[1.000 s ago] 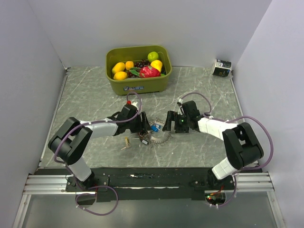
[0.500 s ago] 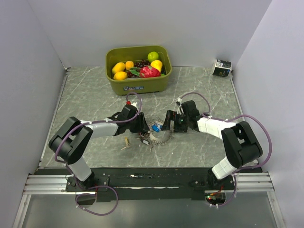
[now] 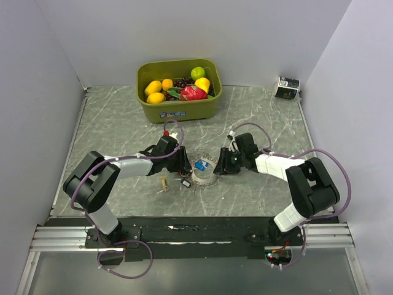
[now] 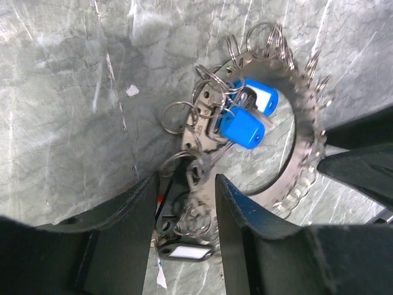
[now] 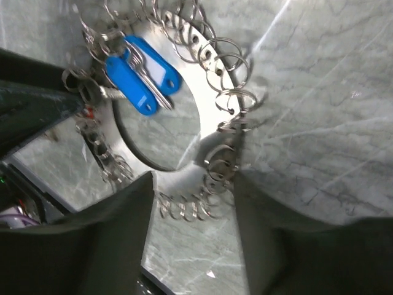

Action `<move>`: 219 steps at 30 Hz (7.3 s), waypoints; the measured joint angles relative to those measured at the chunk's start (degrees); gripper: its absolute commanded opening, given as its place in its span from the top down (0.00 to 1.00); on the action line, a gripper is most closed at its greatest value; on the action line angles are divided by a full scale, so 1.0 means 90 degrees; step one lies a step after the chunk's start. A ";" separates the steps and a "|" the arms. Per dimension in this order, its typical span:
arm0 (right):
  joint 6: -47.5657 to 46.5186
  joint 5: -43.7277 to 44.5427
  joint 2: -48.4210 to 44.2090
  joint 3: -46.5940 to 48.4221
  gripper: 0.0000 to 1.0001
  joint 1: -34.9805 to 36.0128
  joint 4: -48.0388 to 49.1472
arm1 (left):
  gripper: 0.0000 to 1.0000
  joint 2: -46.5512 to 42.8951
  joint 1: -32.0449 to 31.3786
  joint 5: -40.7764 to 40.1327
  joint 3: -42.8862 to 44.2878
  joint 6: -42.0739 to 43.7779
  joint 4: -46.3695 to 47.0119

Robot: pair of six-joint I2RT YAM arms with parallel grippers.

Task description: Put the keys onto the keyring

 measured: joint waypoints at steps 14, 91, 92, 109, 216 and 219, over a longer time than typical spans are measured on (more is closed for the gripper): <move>0.0160 -0.0323 -0.0607 -0.0760 0.86 0.0073 0.0090 | 0.66 0.0119 0.0002 -0.0070 0.0306 0.0092 -0.0039; -0.0051 0.0488 -0.0333 0.0262 0.88 -0.0027 -0.0600 | 0.88 0.0277 -0.0270 -0.0032 0.0362 0.0032 0.0075; -0.0073 0.0505 -0.0318 0.0323 0.88 -0.0027 -0.0612 | 0.89 0.0223 -0.0299 -0.0075 0.0296 -0.0019 0.0075; -0.0216 0.0855 -0.0340 0.0610 0.45 -0.0027 -0.0945 | 0.39 -0.0947 -0.1450 -0.1712 -0.0092 -0.0418 -0.0588; -0.0160 0.2161 0.1955 0.2960 1.00 0.1756 -0.1712 | 0.41 -0.0945 0.0172 0.0478 -0.0918 -0.0874 0.0682; -0.0211 0.2176 0.1953 0.2960 1.00 0.1763 -0.1719 | 0.40 -0.1015 0.0175 0.0393 -0.0918 -0.0845 0.0578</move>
